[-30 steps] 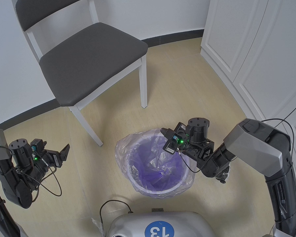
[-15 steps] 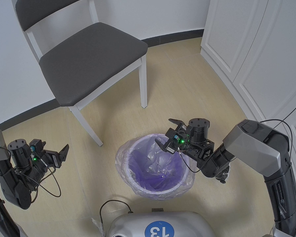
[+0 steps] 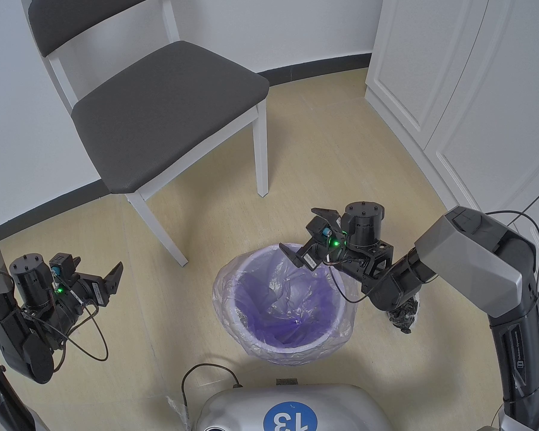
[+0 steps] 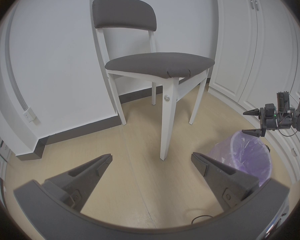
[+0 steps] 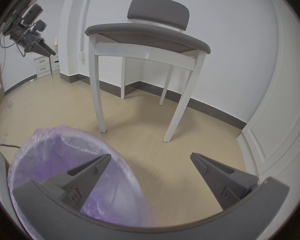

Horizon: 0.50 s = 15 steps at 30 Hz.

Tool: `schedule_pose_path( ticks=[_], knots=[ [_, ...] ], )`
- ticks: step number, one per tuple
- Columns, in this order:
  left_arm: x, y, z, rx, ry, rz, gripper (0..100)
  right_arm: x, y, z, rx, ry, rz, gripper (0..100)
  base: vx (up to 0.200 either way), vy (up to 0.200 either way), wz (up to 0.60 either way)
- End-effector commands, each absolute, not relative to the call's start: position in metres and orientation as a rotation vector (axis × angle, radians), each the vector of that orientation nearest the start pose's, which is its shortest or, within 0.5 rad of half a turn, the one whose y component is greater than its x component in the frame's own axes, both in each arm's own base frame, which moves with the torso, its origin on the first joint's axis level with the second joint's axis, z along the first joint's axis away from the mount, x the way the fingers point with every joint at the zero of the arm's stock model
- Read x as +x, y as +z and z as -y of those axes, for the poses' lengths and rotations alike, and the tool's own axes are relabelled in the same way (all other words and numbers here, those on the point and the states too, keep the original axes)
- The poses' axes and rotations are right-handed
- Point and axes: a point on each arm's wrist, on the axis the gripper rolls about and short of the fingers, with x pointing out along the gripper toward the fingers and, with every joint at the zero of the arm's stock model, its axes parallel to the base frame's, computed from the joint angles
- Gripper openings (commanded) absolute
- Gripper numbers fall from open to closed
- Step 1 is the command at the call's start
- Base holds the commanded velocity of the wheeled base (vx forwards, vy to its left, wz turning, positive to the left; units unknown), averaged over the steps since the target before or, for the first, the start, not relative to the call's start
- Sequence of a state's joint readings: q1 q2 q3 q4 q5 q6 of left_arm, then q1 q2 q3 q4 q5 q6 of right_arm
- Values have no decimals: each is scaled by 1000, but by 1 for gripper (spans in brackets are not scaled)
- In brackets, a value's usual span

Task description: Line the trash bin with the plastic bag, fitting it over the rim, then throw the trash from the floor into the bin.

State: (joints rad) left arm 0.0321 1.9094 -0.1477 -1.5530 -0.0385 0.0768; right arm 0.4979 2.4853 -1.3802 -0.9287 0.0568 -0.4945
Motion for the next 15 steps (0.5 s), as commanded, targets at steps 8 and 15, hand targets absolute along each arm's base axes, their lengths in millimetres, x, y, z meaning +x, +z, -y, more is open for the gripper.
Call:
schedule_pose_path(
  ticks=[8,15],
  knots=[
    [236,81,-9,80,-5,-182,100,454,24,-222,-513,548,-89,100,0,0,0],
    [236,81,-10,79,-2,-181,100,457,32,-223,-479,538,-67,100,0,0,0]
  ],
)
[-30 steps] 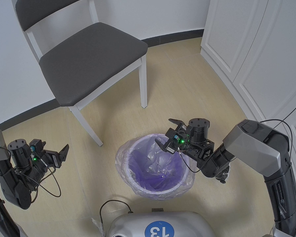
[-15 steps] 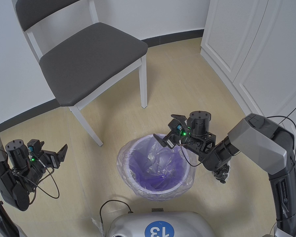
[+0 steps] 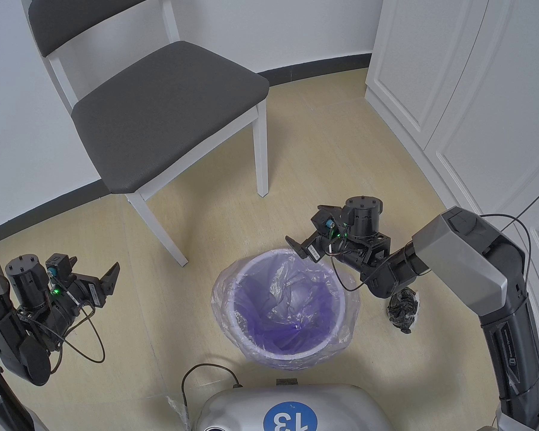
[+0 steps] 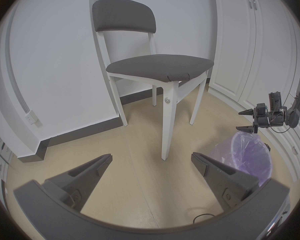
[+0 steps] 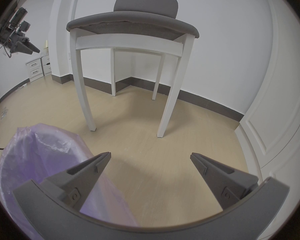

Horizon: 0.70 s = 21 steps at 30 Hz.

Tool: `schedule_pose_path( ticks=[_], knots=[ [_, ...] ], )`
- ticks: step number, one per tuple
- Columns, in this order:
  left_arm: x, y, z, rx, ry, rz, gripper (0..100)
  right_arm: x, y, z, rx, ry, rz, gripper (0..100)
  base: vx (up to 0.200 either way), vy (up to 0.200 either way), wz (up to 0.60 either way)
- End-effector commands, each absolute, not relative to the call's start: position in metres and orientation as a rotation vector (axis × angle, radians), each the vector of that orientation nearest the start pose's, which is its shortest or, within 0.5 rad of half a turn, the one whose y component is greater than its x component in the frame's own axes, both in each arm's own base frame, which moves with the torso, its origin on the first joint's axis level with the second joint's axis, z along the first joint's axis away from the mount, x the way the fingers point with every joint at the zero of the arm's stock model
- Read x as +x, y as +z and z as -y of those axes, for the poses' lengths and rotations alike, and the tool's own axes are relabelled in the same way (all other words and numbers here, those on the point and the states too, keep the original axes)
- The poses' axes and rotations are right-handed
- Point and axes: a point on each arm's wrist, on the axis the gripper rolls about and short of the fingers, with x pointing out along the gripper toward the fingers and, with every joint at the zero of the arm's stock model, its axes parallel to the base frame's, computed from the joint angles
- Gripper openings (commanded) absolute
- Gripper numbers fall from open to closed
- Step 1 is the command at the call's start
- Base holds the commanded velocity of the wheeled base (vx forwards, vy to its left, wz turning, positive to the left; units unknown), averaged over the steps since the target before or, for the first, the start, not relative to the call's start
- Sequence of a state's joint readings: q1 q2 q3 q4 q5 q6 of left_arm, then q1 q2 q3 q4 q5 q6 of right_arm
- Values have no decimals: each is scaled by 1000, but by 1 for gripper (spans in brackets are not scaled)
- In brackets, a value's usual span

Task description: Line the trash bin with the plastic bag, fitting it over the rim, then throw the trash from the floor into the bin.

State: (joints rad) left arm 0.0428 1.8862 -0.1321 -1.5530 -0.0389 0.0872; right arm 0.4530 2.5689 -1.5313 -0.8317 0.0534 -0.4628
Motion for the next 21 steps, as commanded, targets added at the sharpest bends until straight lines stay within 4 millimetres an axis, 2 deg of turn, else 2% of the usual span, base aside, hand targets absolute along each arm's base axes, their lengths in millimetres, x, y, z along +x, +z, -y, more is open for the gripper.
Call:
schedule_pose_path(
  ticks=[1,2,4,8,9,11,13,14,15,17,19,21],
  knots=[
    [237,82,-10,80,0,-180,100,456,34,-223,-460,535,-58,100,0,0,0],
    [236,82,-10,80,-2,-178,100,456,37,-223,-450,532,-51,100,0,0,0],
    [237,84,-10,80,0,-166,100,448,68,-219,-406,515,16,100,0,0,0],
    [237,89,-8,83,-8,-145,100,430,96,-208,-391,508,47,100,0,0,0],
    [236,91,-7,84,-11,-135,100,429,101,-203,-380,500,46,100,0,0,0],
    [233,100,-6,89,-18,-94,100,427,113,-180,-338,464,30,100,0,0,0],
    [232,105,-5,89,-22,-74,100,423,118,-170,-311,463,19,100,0,0,0],
    [232,111,-3,91,-30,-45,100,417,121,-153,-276,465,-8,100,0,0,0],
    [232,112,-2,91,-34,-37,100,415,122,-147,-267,464,-15,100,0,0,0],
    [230,121,8,94,-70,5,100,398,126,-122,-232,467,-58,100,0,0,0],
    [228,125,13,101,-93,23,100,382,128,-108,-203,457,-96,100,0,0,0],
    [227,126,16,112,-101,27,100,376,130,-105,-193,454,-103,100,0,0,0]
  ],
)
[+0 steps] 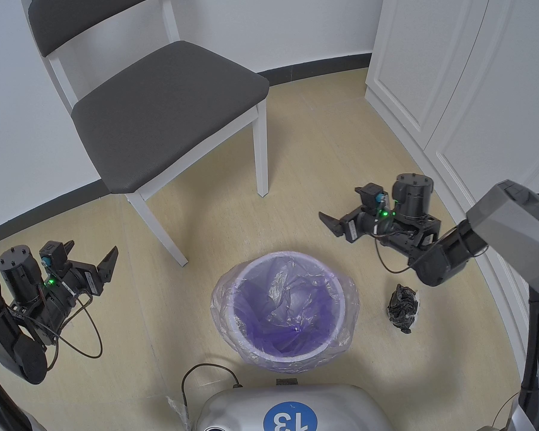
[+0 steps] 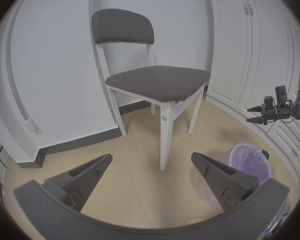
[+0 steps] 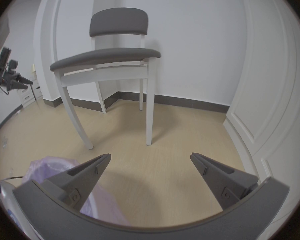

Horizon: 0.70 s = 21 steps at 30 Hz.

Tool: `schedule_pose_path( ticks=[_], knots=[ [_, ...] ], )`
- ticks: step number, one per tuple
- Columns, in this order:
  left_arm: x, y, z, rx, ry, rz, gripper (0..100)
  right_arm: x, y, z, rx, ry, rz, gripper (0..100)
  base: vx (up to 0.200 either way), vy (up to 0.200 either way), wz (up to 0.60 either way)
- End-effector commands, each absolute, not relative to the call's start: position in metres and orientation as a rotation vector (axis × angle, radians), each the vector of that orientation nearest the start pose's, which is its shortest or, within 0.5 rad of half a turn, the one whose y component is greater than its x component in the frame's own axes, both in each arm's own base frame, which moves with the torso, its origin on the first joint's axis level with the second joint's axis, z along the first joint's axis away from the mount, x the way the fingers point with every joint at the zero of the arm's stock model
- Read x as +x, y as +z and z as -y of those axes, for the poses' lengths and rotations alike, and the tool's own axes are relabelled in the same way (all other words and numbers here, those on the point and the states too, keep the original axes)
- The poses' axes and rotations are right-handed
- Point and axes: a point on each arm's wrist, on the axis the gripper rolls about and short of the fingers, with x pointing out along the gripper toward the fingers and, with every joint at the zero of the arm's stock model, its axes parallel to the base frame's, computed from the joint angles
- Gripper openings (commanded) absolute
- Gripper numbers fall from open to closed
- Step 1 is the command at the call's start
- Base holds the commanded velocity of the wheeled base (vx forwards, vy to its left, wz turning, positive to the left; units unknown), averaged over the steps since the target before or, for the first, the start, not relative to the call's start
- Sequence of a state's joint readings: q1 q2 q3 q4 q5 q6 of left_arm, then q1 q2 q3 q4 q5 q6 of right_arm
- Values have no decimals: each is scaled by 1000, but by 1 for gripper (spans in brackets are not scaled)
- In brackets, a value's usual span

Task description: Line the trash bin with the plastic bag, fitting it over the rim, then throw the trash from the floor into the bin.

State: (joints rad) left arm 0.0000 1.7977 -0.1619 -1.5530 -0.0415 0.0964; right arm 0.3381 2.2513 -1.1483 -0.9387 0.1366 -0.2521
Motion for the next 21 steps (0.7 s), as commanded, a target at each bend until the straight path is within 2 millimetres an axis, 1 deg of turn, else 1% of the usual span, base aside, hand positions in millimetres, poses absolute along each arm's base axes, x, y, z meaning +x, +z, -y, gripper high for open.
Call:
schedule_pose_path(
  ticks=[1,3,5,6,7,8,9,10,12,15,19,21],
  knots=[
    [225,128,21,140,-125,40,100,361,134,-94,-191,433,-121,100,0,0,0],
    [220,132,24,148,-139,58,100,352,141,-86,-182,415,-111,100,0,0,0],
    [215,138,28,144,-160,86,100,344,148,-83,-167,398,-89,100,0,0,0],
    [215,138,28,144,-160,87,100,343,148,-82,-167,397,-88,100,0,0,0],
    [207,142,30,132,-175,97,100,329,153,-70,-150,344,-59,100,0,0,0],
    [207,142,30,132,-175,98,100,328,153,-68,-150,340,-57,100,0,0,0],
    [202,143,31,127,-189,97,100,321,159,-60,-149,305,-19,100,0,0,0],
    [201,143,31,127,-190,99,100,321,160,-59,-149,301,-13,100,0,0,0],
    [192,147,37,82,-228,115,100,304,165,-49,-160,261,7,100,0,0,0],
    [180,152,43,-1,-278,133,100,277,176,-45,-169,205,31,100,0,0,0],
    [165,150,48,-75,-327,119,100,251,188,-38,-190,162,67,100,0,0,0],
    [162,152,49,-84,-346,126,100,239,189,-34,-217,149,67,100,0,0,0]
  ],
)
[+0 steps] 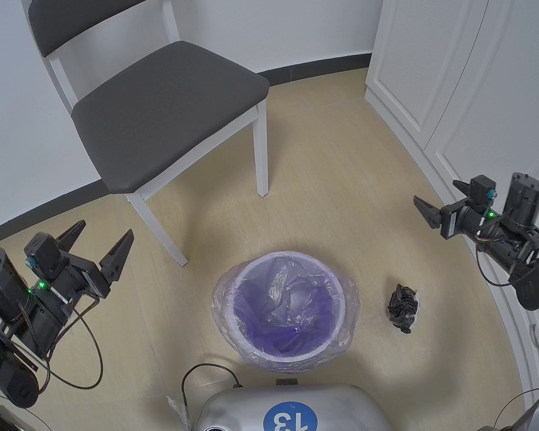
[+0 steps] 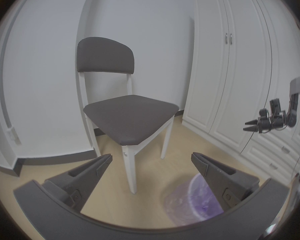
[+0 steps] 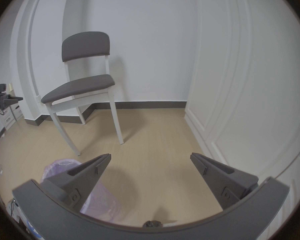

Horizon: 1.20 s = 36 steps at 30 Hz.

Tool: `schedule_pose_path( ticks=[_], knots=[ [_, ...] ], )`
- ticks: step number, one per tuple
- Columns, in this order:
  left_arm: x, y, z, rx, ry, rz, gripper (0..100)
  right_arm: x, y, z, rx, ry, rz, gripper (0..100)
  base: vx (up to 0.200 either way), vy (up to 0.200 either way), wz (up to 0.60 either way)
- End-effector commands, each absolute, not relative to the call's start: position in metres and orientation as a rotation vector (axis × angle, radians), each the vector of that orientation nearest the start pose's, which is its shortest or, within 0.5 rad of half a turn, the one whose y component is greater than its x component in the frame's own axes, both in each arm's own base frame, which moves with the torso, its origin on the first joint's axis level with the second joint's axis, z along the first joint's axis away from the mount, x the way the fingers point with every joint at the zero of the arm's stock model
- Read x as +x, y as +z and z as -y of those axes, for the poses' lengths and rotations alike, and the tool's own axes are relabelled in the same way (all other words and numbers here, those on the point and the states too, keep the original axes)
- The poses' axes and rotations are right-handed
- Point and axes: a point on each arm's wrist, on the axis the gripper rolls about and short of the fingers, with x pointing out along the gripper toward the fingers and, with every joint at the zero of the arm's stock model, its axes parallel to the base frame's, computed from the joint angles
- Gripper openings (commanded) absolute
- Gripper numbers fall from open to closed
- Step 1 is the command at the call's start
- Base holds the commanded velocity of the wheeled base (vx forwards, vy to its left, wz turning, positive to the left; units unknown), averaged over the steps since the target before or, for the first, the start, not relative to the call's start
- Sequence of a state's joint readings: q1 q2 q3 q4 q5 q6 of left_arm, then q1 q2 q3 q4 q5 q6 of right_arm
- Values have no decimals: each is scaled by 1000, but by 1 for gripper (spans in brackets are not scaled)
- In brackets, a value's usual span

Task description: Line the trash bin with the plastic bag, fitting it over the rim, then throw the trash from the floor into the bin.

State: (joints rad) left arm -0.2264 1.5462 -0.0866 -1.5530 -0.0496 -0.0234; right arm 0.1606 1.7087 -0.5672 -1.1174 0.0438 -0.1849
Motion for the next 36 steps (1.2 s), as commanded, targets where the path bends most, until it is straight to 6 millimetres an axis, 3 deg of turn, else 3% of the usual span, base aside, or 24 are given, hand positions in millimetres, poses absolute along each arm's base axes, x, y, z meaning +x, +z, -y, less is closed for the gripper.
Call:
schedule_pose_path(
  ticks=[1,4,6,12,15,18,20,22,23,24,25,36],
  knots=[
    [162,152,48,-82,-345,128,100,238,189,-33,-219,149,66,100,0,0,0],
    [167,159,49,-71,-340,169,100,227,180,-31,-269,146,24,100,0,0,0],
    [173,167,50,-73,-340,200,100,220,163,-29,-374,156,-87,100,0,0,0],
    [171,166,52,-63,-348,201,100,226,142,-32,-590,164,-438,100,0,0,0],
    [167,167,52,-49,-356,209,100,242,127,-47,-597,251,-605,100,0,0,0],
    [162,166,54,-43,-371,215,100,252,115,-52,-560,262,-649,100,0,0,0],
    [156,170,56,-43,-392,237,100,266,90,-56,-529,259,-737,100,0,0,0],
    [155,170,56,-45,-401,241,100,270,84,-57,-526,256,-750,100,0,0,0],
    [152,173,58,-47,-415,255,100,278,68,-58,-522,257,-782,100,0,0,0],
    [152,173,58,-47,-415,255,100,278,68,-58,-522,257,-782,100,0,0,0],
    [150,174,58,-47,-420,261,100,288,51,-59,-519,253,-806,100,0,0,0],
    [150,169,56,-34,-433,234,100,321,-31,-54,-492,220,-849,100,0,0,0]
  ],
)
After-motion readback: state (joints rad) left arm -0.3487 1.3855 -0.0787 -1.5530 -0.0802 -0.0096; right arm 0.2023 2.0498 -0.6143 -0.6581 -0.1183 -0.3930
